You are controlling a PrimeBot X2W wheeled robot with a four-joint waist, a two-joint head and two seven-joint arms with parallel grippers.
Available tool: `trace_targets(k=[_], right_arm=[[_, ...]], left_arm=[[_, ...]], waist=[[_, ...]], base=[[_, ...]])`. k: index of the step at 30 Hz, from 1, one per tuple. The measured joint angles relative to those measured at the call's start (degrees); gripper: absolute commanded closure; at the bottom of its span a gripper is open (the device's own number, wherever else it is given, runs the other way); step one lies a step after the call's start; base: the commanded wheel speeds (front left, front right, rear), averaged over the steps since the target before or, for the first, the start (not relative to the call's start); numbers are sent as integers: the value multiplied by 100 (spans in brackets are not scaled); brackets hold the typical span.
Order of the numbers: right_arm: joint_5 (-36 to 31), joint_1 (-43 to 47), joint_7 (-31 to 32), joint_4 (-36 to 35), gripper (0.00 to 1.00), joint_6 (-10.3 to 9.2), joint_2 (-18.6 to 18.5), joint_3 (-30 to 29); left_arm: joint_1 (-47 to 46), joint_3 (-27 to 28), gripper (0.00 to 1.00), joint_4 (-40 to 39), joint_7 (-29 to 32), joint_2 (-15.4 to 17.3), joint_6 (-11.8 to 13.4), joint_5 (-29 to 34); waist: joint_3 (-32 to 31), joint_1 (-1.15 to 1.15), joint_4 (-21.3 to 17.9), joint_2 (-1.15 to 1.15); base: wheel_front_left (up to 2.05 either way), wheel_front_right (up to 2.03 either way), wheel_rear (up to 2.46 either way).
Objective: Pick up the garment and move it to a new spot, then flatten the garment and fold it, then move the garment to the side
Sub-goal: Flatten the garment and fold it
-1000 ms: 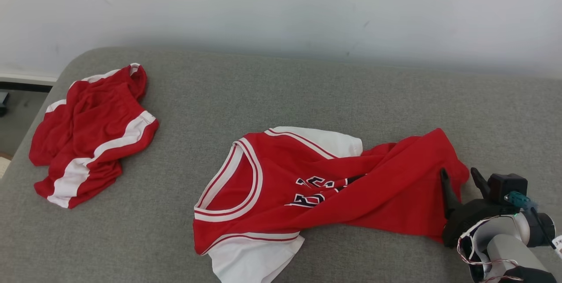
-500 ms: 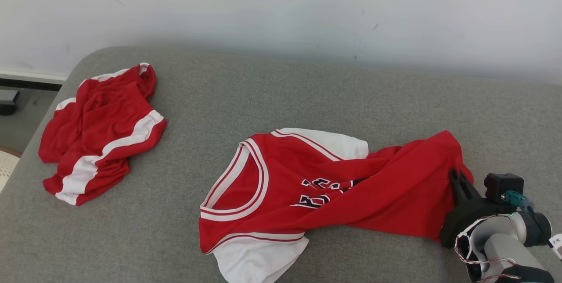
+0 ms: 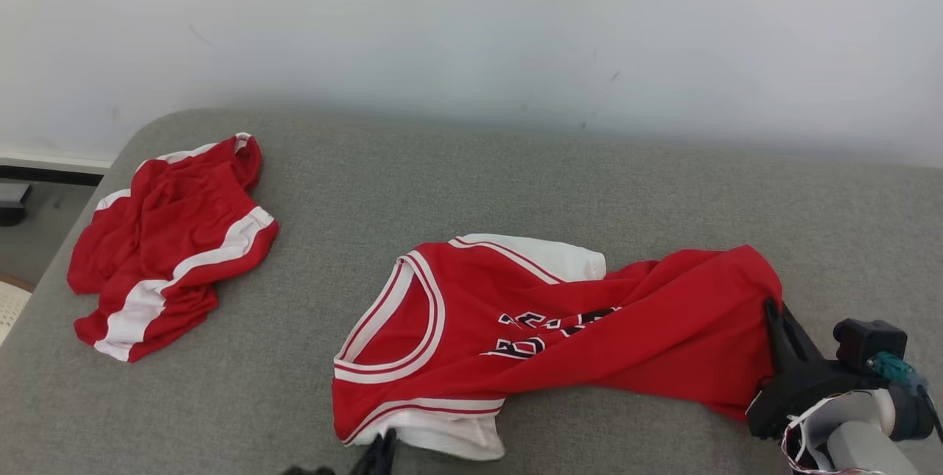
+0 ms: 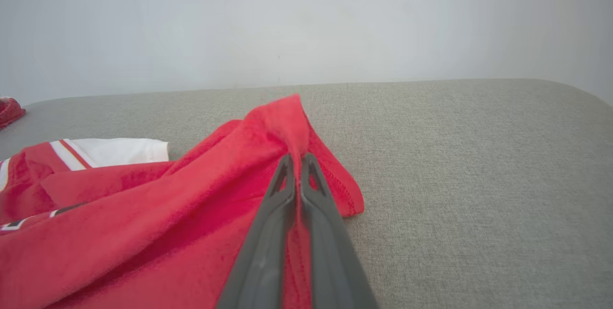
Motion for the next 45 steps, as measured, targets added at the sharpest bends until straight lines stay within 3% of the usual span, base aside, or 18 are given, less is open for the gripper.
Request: trace_targets(k=[6,13,19,22,25,31,35,45], right_arm=[[443,-411,383,-454,100,1,-204,346],[890,-2136,1355,-780,100,1,-359,862],[1325,-4230,2082,-512,100,1,-341,1076],[1633,-5318,2272,-175,100,0,-162,875],[1455,-6311,2271,197,100,0,-126,879],[980,-7831,2059,987,100,0,-113,713],[646,-8517,1695,1429,100,0,-90,577],[433,-8627,1311,2091,100,0,-16,598]], left_arm=[[-991,73,100,-750,581,668,-174,257],[-3340,269,100,-956,1429,1425,-457,192],[-5788,494,100,-433,2043,1705,-508,-319],[-6893,492,100,-12,2308,1876,-532,-443],[-7999,425,100,386,2427,2083,-533,-434],[-9719,97,100,1112,2363,2106,-534,-365],[-10621,-545,100,1545,2179,2046,-542,-332],[-11303,-1057,100,2327,1524,2024,-543,-814]], waist=[[108,0,-41,0],[601,1,-129,1],[1339,2,-256,1],[1753,2,-335,1],[2161,2,-437,1],[2836,3,-677,2],[3160,3,-858,2],[3038,-1,-994,1]], base=[[0,0,0],[0,0,0],[0,0,0],[0,0,0],[0,0,0],[0,0,0],[0,0,0],[0,0,0]])
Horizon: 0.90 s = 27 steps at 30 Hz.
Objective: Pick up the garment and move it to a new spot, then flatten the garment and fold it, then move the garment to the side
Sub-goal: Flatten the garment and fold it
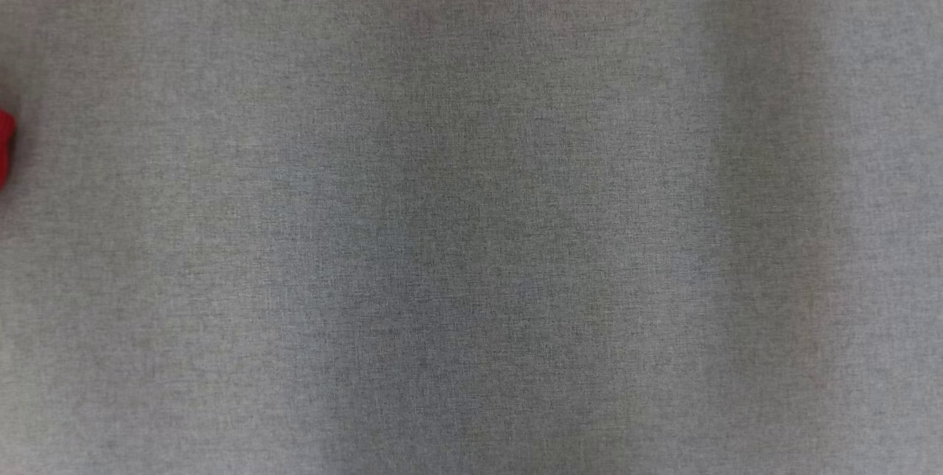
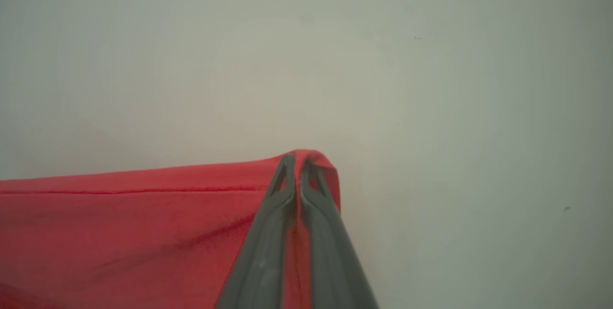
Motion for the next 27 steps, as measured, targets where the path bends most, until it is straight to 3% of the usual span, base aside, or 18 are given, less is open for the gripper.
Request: trace_targets(k=[8,15,20,27], right_arm=[[265,760,-134,40,100,0,21,342],[1127,2416,-341,-924,100,1,-227,983],[2027,4087,-375,-1982,100,0,-772,1318],[2851,6321,-543,-3404,100,1,-1392,1461]], left_arm=[[715,-168,100,174,-664,-9,0,-525],[2180,-107,100,-482,-1207,132,67,-911],[3819,-15,100,-1830,-1265,478,555,-1230],[6549,213,100,-4415,-1270,1150,1825,-1728]], waist=[[-309,0,-31,0],[-799,0,-48,0],[-1193,0,-1,0],[-1641,0,137,-2]], base=[[0,0,0],[0,0,0],[0,0,0],[0,0,0]])
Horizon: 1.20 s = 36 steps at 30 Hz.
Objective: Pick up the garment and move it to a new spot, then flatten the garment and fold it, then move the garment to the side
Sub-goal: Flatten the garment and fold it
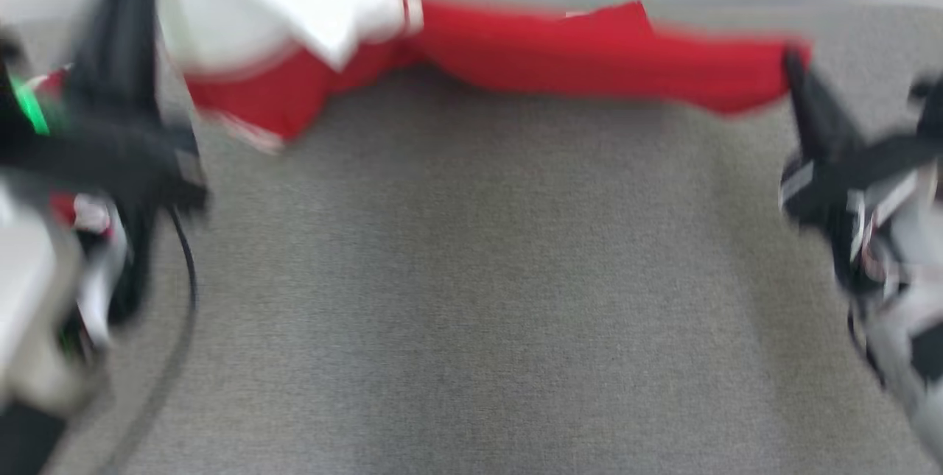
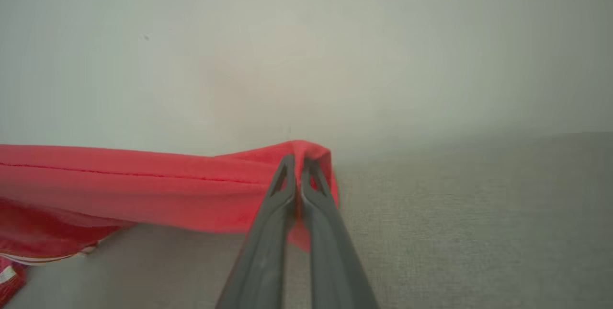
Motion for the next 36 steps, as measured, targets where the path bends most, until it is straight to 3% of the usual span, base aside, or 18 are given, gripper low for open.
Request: trace_targets(k=[1,2,7,13,21,27,36], right_arm=[[53,280,-20,-170,100,-1,-56,12],[53,280,-20,-170,100,-1,-56,12],[148,1644,-171,-894,100,-1,-245,-138],[40,2705,-270,-1230,100,-1,-300,-466],[-292,4329,-188,-1485,100,0,-231,-1177],[-558,5050,107,-1705,100,0,16,-1584],[-1046,5579,490,-2051,100,0,450,-2095]], left_arm=[[371,4,100,-259,-16,54,167,-47],[371,4,100,-259,-16,54,167,-47],[2335,64,100,-1317,-279,147,955,-266],[3491,-155,100,-1390,-364,-16,1135,-163],[4697,-101,100,-987,-393,-742,1062,73],[5316,-157,100,-569,-393,-1055,896,332],[5540,-93,100,-142,-393,-1127,749,491]], waist=[[-48,0,26,0],[-48,0,26,0],[-260,0,174,0],[-367,0,339,0],[-662,1,522,0],[-824,1,629,0],[-746,1,726,1]], base=[[0,0,0],[0,0,0],[0,0,0],[0,0,0],[0,0,0],[0,0,0],[0,0,0]])
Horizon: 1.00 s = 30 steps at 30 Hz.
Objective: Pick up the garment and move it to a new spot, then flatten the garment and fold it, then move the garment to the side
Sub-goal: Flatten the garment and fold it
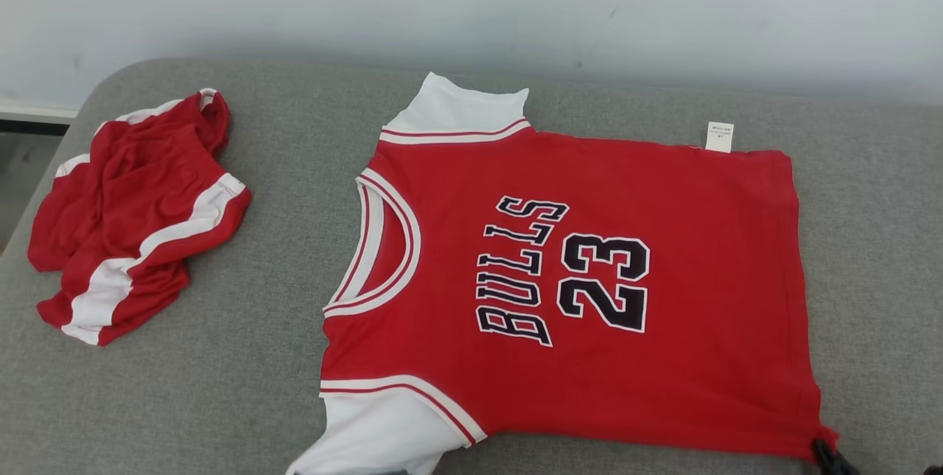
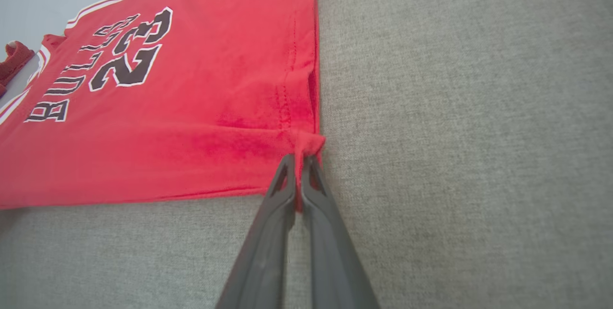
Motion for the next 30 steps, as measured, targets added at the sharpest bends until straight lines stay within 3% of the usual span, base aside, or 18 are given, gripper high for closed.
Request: trace_targets(k=[5,10,15,19,21,30], right_arm=[[-176,-31,-60,-399,100,0,118,-304],[-267,-315,74,-673,100,0,131,-419],[-426,-867,364,-661,100,0,122,-386],[-586,-1354,553,-464,100,0,136,-301],[-653,-1693,639,-182,100,0,172,-243],[-753,-2358,517,606,100,0,298,37]], left_arm=[[-214,323,100,-122,-1,-70,-192,137],[-867,464,100,-212,19,123,-433,364],[-1866,405,100,-123,413,241,-728,521],[-2626,304,100,330,727,261,-1000,616],[-3096,205,100,824,870,175,-1251,615],[-3961,-123,100,2522,865,-237,-1805,716]], waist=[[84,1,6,0],[163,0,-41,1],[278,1,-153,0],[384,1,-252,1],[466,1,-337,1],[617,2,-546,1]], base=[[0,0,0],[0,0,0],[0,0,0],[0,0,0],[0,0,0],[0,0,0]])
